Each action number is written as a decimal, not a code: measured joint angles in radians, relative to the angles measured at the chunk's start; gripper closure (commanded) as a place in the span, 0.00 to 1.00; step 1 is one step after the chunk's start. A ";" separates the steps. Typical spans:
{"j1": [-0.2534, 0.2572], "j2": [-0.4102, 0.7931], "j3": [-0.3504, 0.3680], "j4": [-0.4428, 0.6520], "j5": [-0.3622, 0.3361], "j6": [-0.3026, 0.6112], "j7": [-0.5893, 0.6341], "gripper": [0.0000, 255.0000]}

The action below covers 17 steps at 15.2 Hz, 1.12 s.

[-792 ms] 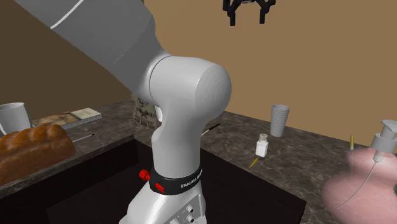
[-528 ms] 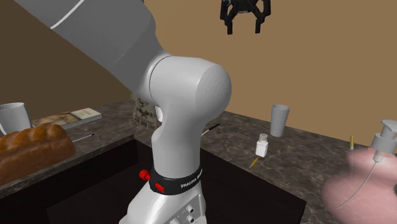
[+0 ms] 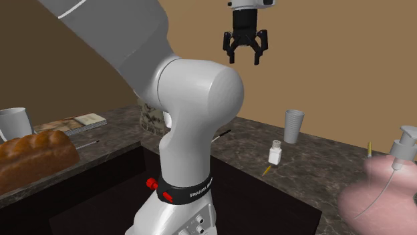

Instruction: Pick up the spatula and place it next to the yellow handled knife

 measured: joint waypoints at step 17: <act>0.007 0.507 0.270 -0.105 0.000 0.609 0.267 0.00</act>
